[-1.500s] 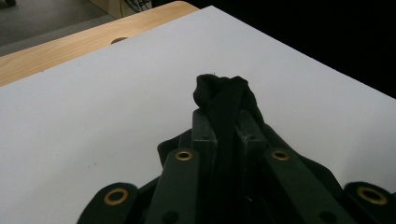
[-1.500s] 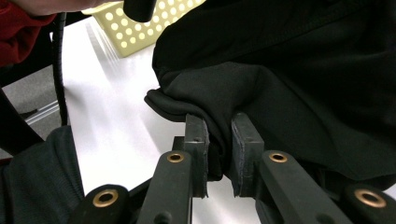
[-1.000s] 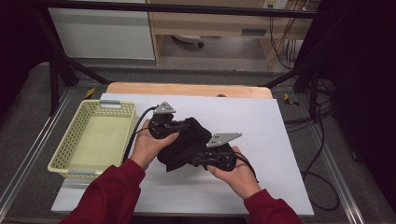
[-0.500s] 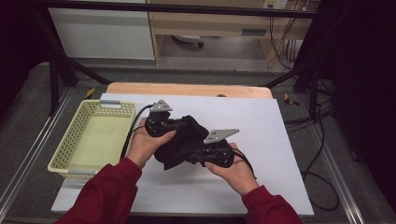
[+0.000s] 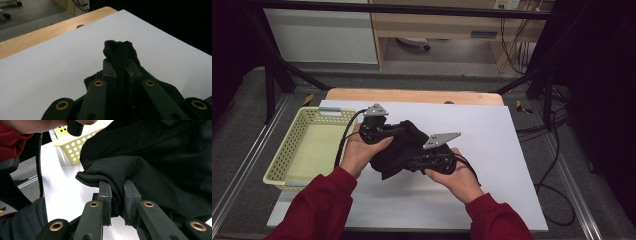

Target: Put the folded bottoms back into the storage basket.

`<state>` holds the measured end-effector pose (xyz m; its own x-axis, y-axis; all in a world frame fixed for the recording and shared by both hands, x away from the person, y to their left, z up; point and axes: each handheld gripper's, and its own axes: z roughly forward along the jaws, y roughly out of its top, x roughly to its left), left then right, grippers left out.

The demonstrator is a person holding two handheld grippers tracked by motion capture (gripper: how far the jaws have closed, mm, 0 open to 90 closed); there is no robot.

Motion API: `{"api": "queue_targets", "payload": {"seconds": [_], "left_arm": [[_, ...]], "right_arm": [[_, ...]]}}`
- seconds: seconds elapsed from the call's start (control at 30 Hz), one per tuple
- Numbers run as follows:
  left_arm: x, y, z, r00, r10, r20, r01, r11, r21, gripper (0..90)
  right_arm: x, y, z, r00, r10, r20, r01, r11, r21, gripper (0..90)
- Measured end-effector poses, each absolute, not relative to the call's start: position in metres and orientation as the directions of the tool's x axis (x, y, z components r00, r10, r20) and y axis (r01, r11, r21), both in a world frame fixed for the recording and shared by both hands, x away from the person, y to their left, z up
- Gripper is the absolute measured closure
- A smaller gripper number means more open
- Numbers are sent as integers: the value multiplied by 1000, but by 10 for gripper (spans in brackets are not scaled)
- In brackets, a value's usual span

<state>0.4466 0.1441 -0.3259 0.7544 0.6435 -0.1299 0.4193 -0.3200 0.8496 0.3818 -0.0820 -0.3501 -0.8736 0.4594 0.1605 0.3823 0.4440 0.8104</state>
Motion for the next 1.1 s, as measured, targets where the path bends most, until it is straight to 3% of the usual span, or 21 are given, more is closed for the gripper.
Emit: {"api": "queue_targets", "payload": {"seconds": [1.1], "left_arm": [[449,193,-306,710,691,-133,429,-275,861,814]], "right_arm": [[402,-36,-326,-908,398,134,331,480,813,795]]}}
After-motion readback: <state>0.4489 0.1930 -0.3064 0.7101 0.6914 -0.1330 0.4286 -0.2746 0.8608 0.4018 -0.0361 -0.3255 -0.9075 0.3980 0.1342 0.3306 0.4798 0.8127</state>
